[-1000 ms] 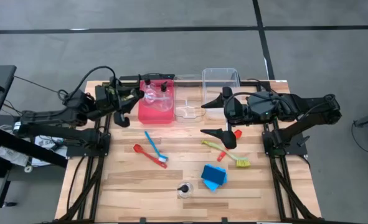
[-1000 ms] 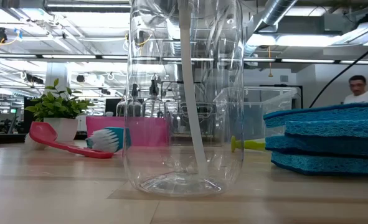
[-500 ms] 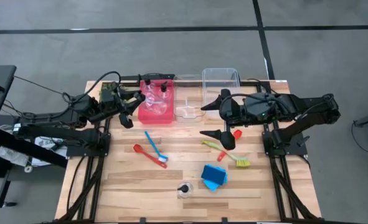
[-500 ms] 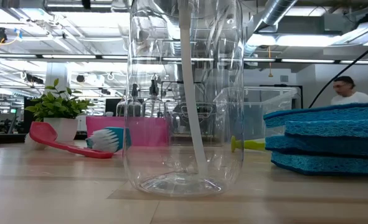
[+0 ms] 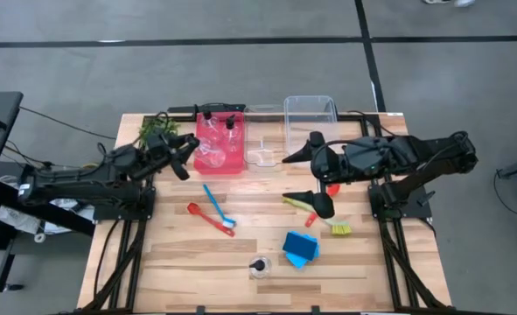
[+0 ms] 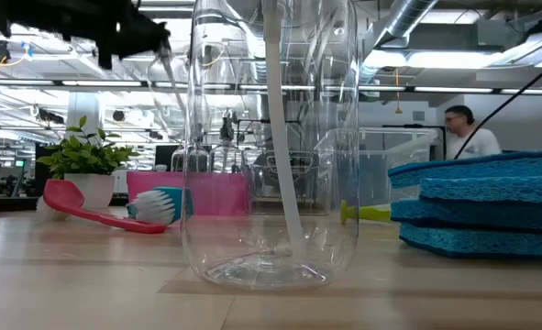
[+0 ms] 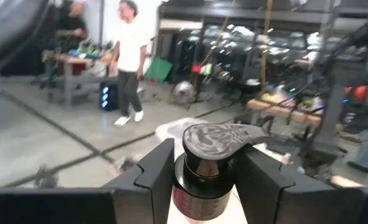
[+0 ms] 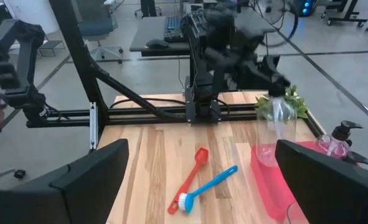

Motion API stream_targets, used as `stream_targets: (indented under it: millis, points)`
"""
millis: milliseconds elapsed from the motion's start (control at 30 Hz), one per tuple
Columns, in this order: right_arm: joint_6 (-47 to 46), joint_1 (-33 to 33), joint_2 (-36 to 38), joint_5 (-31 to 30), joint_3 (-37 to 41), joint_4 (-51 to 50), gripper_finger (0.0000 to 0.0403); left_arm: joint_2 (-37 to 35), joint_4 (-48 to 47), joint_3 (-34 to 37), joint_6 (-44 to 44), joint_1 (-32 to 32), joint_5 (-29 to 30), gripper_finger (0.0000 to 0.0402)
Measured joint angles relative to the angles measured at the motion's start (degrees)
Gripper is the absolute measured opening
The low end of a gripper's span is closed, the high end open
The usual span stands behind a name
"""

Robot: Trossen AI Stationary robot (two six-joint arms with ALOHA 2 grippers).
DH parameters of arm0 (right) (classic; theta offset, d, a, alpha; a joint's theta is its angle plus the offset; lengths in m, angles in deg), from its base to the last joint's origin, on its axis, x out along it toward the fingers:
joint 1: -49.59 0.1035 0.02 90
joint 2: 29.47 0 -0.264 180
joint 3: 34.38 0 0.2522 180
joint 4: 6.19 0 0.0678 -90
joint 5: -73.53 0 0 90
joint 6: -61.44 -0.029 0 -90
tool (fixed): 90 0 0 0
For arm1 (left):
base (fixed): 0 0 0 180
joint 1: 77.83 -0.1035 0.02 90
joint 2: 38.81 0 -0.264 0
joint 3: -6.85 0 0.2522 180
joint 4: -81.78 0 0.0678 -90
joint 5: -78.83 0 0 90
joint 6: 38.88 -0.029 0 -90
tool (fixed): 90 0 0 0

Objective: Pick & Place Kitchen Sink Supplies
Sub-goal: Put the spray bottle into the pink bin

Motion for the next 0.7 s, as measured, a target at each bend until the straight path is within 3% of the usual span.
stream_targets:
  millis: [333, 700]
  points:
    - [-0.46, 0.00, 0.02, 0.00, 0.00, 0.00, 0.0397, 0.67, 3.72, 5.28, 1.66, -6.84, 1.33, 0.0143]
    - [-0.46, -0.02, 0.02, 0.00, 0.00, 0.03, 0.0396, 10.74, 8.24, 6.08, 2.76, -10.92, -1.64, 0.0143]
